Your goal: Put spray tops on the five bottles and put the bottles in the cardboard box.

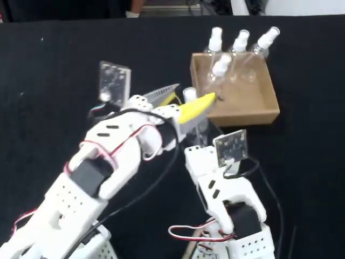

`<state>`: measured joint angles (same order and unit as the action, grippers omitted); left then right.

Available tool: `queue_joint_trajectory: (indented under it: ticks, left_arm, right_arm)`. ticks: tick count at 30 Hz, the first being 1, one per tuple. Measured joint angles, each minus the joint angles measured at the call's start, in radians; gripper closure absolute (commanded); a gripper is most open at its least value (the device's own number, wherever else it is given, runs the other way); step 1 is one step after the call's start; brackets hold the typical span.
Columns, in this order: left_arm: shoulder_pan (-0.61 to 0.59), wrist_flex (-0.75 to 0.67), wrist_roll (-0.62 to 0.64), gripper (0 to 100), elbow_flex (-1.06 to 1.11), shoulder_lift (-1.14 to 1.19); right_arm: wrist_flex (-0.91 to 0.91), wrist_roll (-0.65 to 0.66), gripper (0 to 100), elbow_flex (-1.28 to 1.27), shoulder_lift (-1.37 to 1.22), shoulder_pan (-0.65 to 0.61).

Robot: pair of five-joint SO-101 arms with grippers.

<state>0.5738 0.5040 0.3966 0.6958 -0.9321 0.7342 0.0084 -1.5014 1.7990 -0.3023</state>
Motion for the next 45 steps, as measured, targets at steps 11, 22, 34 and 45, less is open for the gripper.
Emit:
queue_joint_trajectory:
  ticks: [11, 22, 34, 45]
  left_arm:
    - [-0.331, 0.132, 0.0, 72, 0.107, -0.262]
    - [-0.793, -0.025, -0.051, 72, 0.628, -0.279]
    - [-0.799, -0.394, -0.06, 72, 0.908, -0.279]
    - [-0.799, -0.4, -0.06, 72, 0.941, -0.279]
  right_arm:
    - [0.0, 0.0, 98.7, 0.0, 0.0, 0.054]
    - [0.018, 0.002, 98.7, 0.212, 0.0, 0.56]
    - [0.031, 0.149, 98.7, 0.631, -0.353, 0.76]
    - [-0.755, 0.15, 98.7, 0.414, -1.028, 1.073]
